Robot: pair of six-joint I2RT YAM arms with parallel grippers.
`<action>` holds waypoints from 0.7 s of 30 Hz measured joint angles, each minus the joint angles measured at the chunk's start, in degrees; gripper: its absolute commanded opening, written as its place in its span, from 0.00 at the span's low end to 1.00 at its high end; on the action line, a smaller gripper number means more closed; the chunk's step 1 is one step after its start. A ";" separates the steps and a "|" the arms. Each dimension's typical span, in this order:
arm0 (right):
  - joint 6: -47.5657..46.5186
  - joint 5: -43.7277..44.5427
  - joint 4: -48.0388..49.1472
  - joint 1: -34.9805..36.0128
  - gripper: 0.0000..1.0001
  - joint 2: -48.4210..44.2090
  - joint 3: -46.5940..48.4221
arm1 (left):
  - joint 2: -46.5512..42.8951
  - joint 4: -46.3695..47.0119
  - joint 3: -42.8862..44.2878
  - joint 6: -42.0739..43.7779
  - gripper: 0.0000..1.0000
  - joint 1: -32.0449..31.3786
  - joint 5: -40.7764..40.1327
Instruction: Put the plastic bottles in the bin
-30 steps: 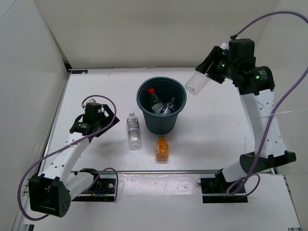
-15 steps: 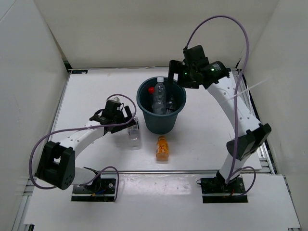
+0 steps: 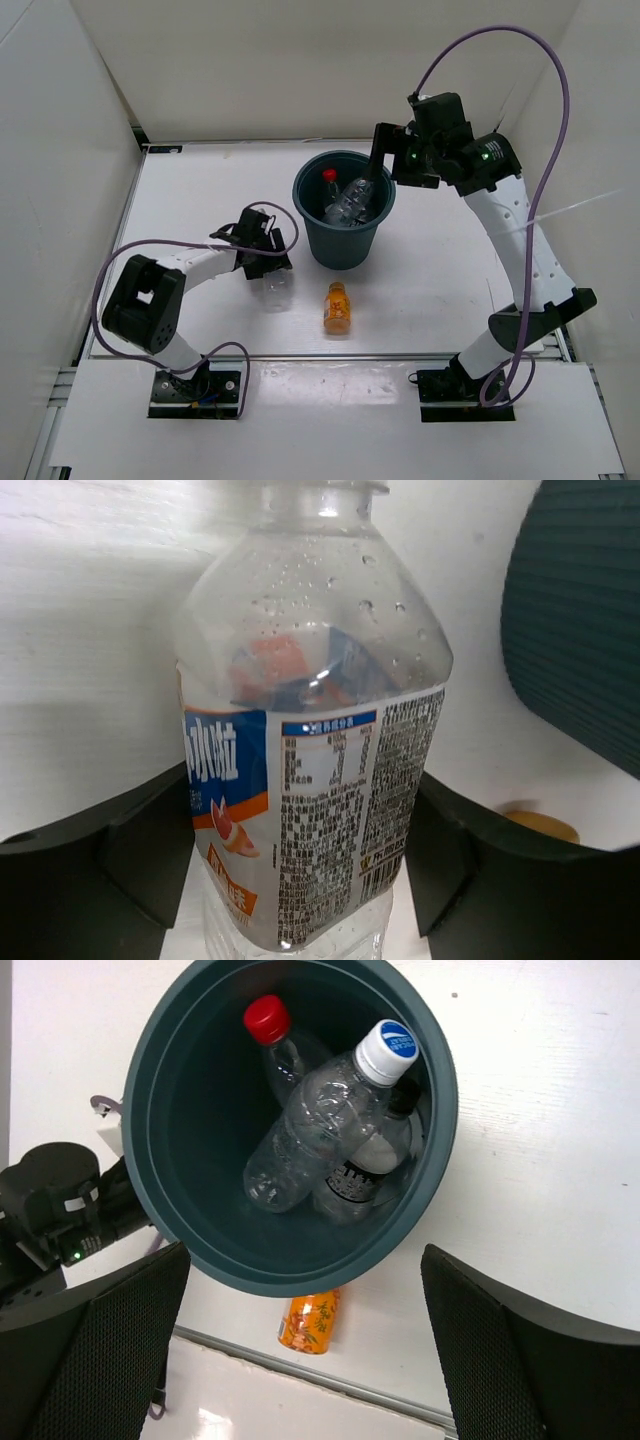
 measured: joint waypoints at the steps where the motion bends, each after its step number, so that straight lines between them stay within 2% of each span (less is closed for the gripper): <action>1: -0.04 0.00 -0.17 -0.17 1.00 0.04 -0.04 | 0.07 0.13 -0.02 -0.13 0.71 -0.02 0.39; 2: -0.04 0.00 -0.28 -0.35 1.00 0.07 -0.09 | 0.07 0.24 -0.09 -0.07 0.63 -0.04 1.11; 4: -0.07 0.00 -0.52 -0.74 1.00 0.07 -0.11 | -0.55 0.31 -0.74 -0.15 0.56 -0.09 1.44; 7: -0.04 -0.04 -0.48 -1.31 1.00 0.07 -0.42 | -3.34 -2.99 -1.09 -0.15 0.56 -0.09 -0.70; 10: 0.02 -0.37 -0.57 -2.05 1.00 0.07 -1.60 | -8.00 -10.54 2.19 -0.28 0.56 -0.07 -5.97; 14: 0.59 -1.01 -1.07 -3.91 1.00 0.07 -3.32 | -12.00 -16.52 17.49 0.35 0.60 -0.04 -14.67; 21: 3.19 -2.89 -1.25 -7.61 1.00 -0.20 -7.37 | -8.46 -14.19 52.33 4.04 0.60 -0.90 -22.08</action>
